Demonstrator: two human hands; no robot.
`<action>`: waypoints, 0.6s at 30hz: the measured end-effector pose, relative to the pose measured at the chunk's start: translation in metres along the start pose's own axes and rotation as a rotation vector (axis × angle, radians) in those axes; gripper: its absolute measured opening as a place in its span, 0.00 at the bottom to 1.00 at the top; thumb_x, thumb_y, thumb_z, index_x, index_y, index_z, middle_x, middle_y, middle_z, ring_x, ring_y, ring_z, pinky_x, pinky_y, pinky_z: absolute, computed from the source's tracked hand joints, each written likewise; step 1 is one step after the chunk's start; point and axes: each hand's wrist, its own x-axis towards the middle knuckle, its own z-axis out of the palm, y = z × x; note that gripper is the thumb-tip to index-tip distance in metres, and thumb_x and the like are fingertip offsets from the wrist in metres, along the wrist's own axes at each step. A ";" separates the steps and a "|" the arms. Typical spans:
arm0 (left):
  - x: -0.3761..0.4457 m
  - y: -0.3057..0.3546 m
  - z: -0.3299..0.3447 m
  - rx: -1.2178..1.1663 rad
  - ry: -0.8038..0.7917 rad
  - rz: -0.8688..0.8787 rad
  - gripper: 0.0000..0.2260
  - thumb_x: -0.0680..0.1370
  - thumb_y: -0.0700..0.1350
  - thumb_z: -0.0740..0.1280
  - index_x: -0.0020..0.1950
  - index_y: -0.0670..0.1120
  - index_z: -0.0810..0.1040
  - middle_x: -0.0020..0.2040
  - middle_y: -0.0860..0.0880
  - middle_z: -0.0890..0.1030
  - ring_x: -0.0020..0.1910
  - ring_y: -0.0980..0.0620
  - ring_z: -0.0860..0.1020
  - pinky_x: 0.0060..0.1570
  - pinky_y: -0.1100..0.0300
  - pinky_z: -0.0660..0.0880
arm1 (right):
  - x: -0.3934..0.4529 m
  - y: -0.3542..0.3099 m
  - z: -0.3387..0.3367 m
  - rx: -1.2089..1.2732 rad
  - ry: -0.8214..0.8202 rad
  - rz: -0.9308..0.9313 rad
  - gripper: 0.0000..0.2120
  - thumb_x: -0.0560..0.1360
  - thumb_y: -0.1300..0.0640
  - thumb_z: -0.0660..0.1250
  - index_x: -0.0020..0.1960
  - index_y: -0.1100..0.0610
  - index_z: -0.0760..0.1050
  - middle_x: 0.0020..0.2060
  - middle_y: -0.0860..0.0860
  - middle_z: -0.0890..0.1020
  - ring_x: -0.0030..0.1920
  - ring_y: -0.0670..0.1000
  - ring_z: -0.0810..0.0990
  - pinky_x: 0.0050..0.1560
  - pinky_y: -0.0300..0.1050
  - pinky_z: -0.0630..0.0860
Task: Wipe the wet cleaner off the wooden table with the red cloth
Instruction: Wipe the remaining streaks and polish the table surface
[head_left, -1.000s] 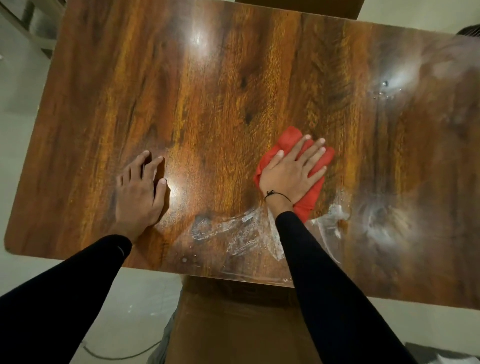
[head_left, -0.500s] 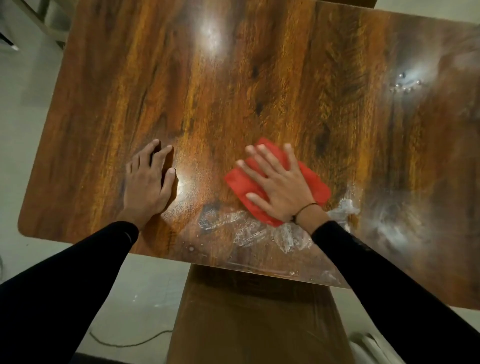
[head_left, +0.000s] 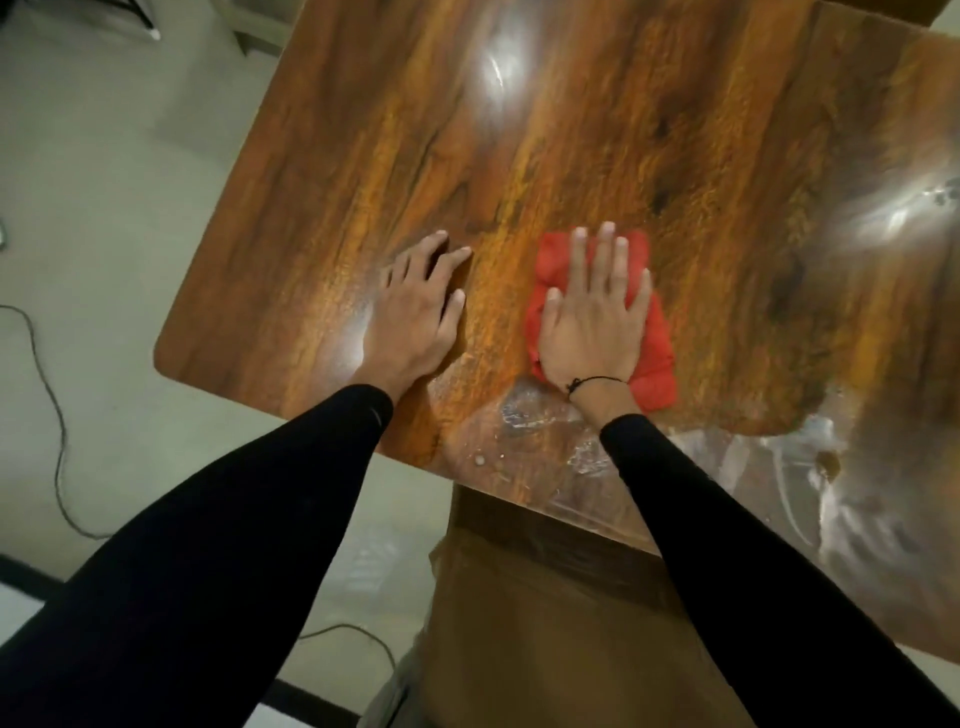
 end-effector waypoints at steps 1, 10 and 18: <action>-0.001 -0.002 -0.001 -0.059 0.009 -0.005 0.21 0.88 0.50 0.60 0.81 0.51 0.72 0.84 0.48 0.67 0.82 0.47 0.66 0.78 0.49 0.61 | -0.011 -0.014 0.004 0.001 -0.012 -0.094 0.34 0.88 0.45 0.50 0.91 0.54 0.52 0.90 0.59 0.51 0.90 0.61 0.52 0.87 0.69 0.53; -0.007 -0.002 -0.007 -0.254 0.054 -0.015 0.18 0.90 0.47 0.58 0.77 0.48 0.79 0.82 0.48 0.72 0.81 0.49 0.68 0.79 0.45 0.63 | -0.108 0.014 0.004 -0.075 -0.296 -1.080 0.31 0.90 0.46 0.49 0.91 0.47 0.50 0.91 0.52 0.48 0.91 0.56 0.44 0.89 0.64 0.45; -0.008 -0.008 -0.007 -0.263 0.081 -0.001 0.19 0.89 0.49 0.57 0.75 0.48 0.80 0.81 0.47 0.73 0.80 0.49 0.70 0.77 0.50 0.63 | -0.069 -0.012 -0.001 -0.122 -0.202 -0.694 0.30 0.90 0.39 0.45 0.91 0.43 0.49 0.91 0.55 0.50 0.90 0.59 0.49 0.86 0.71 0.52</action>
